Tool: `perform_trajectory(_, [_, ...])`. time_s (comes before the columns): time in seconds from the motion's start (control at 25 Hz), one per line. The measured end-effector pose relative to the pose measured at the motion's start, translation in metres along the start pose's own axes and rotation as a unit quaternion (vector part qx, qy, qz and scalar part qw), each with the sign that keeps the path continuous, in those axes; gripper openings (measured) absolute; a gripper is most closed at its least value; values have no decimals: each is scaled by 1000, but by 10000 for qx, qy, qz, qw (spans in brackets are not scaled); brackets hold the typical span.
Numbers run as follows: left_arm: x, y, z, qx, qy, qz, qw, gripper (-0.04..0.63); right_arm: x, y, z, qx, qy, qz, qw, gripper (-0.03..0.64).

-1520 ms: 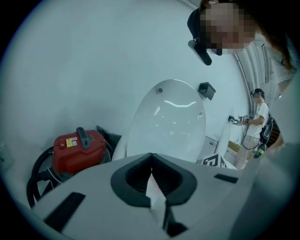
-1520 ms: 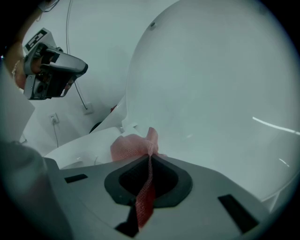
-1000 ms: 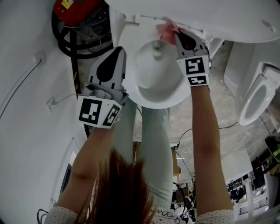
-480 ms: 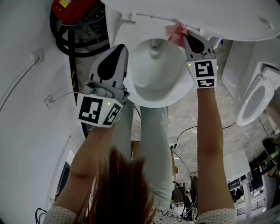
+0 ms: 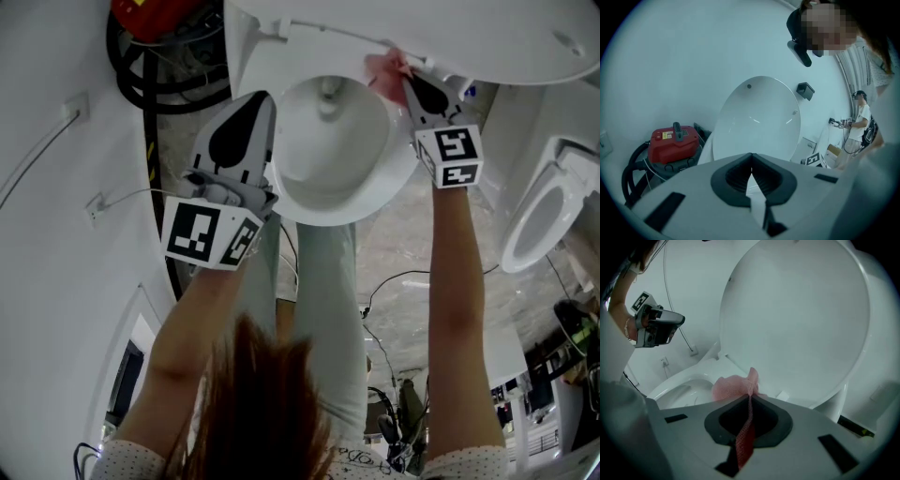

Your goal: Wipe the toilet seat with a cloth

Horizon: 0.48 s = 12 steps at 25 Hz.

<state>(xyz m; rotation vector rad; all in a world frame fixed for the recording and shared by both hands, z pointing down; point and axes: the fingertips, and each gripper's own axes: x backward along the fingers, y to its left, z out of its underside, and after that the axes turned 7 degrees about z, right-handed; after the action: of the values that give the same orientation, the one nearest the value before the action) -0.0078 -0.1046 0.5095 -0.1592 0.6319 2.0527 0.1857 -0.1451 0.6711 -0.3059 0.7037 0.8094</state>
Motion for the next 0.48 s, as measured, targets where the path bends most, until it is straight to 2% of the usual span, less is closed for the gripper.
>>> perform_trajectory(0.28, [5, -7, 3, 28, -76, -58, 9999, -5, 7, 5, 10, -209, 143, -410, 9988, 26])
perform_trajectory(0.48, [8, -12, 5, 25, -112, -107, 9999, -5, 15, 8, 18, -195, 159, -518, 9983, 26])
